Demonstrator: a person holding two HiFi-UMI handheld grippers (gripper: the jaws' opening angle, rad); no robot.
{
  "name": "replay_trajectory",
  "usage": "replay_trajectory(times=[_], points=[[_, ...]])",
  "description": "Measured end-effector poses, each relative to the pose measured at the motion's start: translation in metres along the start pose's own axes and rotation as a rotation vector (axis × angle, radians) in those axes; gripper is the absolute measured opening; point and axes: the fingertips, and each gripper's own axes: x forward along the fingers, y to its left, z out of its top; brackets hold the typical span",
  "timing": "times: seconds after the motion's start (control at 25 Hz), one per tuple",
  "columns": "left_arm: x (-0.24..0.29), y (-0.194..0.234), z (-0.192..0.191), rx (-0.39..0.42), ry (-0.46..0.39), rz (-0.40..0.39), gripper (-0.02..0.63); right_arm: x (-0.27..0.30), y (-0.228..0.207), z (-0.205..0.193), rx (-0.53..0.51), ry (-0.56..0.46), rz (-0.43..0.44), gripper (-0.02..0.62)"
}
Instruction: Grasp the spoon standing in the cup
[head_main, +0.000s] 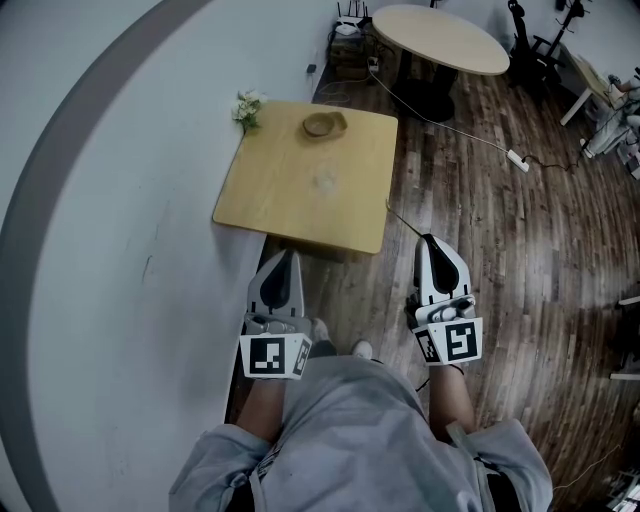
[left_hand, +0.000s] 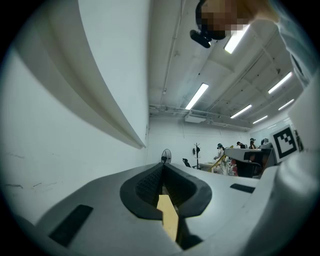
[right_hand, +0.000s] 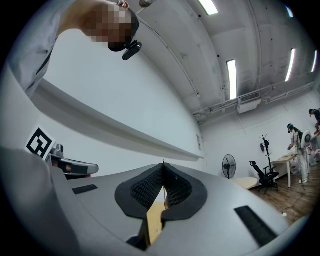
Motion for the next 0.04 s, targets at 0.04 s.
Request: replay_trajectory(times=[0.04], points=[[-0.0002,-0.0005,0.0001,0.000,0.001,0.000,0.002,-0.0002,0.0003,0.0006,0.000,-0.001,0.001,0.000]])
